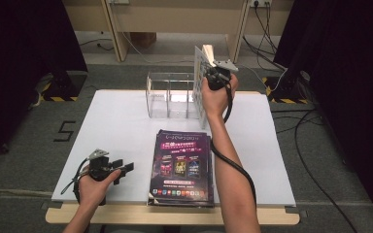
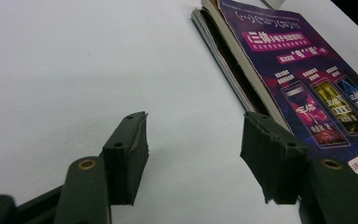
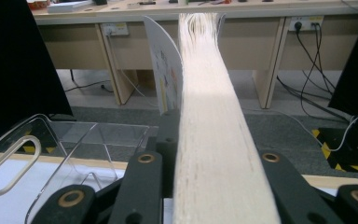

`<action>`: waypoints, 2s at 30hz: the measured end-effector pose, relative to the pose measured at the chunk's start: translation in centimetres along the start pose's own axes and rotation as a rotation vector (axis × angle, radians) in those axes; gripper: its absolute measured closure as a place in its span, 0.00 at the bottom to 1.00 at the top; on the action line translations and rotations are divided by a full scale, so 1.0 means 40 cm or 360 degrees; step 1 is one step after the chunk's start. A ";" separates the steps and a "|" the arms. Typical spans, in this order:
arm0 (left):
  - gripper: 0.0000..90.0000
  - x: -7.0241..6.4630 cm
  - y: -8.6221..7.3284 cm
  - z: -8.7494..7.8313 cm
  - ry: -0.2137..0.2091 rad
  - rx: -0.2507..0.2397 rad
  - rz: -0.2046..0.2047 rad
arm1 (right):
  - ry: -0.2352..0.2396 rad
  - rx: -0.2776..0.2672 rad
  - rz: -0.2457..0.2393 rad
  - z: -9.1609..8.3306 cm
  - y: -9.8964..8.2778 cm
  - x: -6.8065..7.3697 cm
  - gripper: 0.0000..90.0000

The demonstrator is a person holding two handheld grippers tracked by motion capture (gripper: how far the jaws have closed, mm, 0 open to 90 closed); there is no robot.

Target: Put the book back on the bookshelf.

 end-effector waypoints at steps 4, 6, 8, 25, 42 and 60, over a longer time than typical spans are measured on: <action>0.44 -0.003 -0.001 0.001 -0.0004 0.0006 0.0004 | -0.0016 0.0007 -0.0028 -0.004 -0.001 0.000 0.80; 0.44 -0.003 -0.001 0.001 -0.0004 0.0006 0.0005 | -0.0014 0.0014 -0.0023 -0.005 -0.001 0.000 0.80; 0.44 -0.003 0.000 0.000 -0.0003 0.0006 0.0005 | -0.0012 0.0022 -0.0026 -0.006 0.000 -0.001 0.80; 0.44 -0.013 -0.001 0.001 -0.0008 0.0007 0.0020 | 0.0023 0.0062 -0.0021 -0.031 -0.015 -0.007 0.71; 0.44 -0.024 -0.002 0.005 -0.0014 0.0015 0.0042 | 0.0084 0.0064 0.0031 -0.079 -0.045 -0.015 0.69; 0.44 -0.035 -0.005 0.011 -0.0022 0.0020 0.0053 | 0.0186 0.0092 0.0068 -0.145 -0.082 -0.031 0.66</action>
Point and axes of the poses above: each handheld gripper's, and its own axes: z roughly forward along the jaws, y roughly out of its top, x roughly to its left, the point moved 1 cm from there along z, roughly forward along the jaws, and after that the axes turned 4 degrees about x, right-handed, at the moved point
